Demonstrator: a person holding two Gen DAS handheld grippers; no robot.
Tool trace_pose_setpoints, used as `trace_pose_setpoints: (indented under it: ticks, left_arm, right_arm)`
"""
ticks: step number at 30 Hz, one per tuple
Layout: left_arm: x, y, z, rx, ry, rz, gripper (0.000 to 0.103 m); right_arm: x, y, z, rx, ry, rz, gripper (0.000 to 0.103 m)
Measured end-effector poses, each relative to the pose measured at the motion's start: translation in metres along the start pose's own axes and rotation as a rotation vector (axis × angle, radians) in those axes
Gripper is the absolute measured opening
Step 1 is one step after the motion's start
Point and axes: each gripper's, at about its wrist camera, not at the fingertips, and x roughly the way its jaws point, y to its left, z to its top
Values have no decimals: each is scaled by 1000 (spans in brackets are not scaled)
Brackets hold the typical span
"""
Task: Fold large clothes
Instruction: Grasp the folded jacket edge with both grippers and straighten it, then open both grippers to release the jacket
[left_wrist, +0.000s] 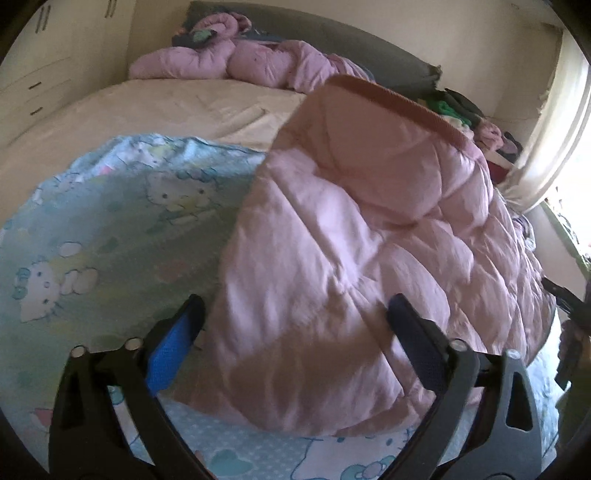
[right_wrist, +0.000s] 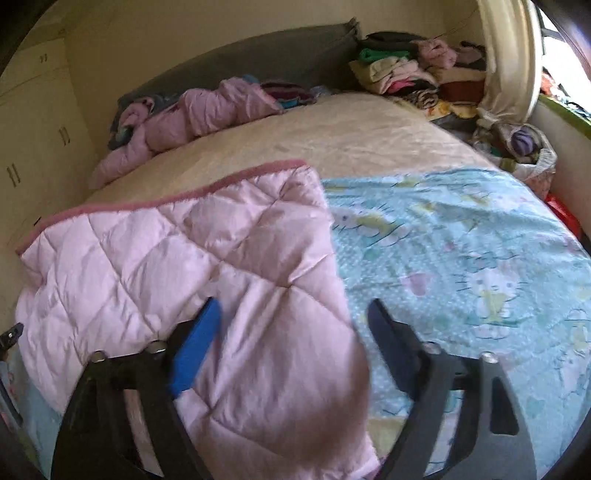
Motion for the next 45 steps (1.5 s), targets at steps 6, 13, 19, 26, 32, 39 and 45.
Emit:
trace_pose_setpoints:
  ticks: [6, 13, 19, 26, 32, 39, 45]
  left_arm:
    - [-11, -10, 7, 9, -52, -5, 26]
    - [-19, -18, 34, -30, -196, 60, 17]
    - [15, -27, 39, 22, -173, 182, 17]
    - [66, -25, 36, 64, -72, 290, 19]
    - [72, -20, 31, 40, -67, 277, 20]
    - [43, -33, 33, 58, -75, 333, 51]
    - [-9, -73, 28, 73, -154, 270, 80]
  right_arm:
    - [-9, 11, -4, -23, -80, 16, 19]
    - [-13, 18, 26, 12, -188, -23, 18]
    - [29, 14, 35, 17, -134, -109, 18]
    - [75, 0, 25, 70, -67, -170, 18]
    - [103, 4, 25, 30, 13, -203, 22]
    - [93, 13, 29, -15, 38, -287, 47]
    - [1, 41, 15, 28, -231, -157, 82]
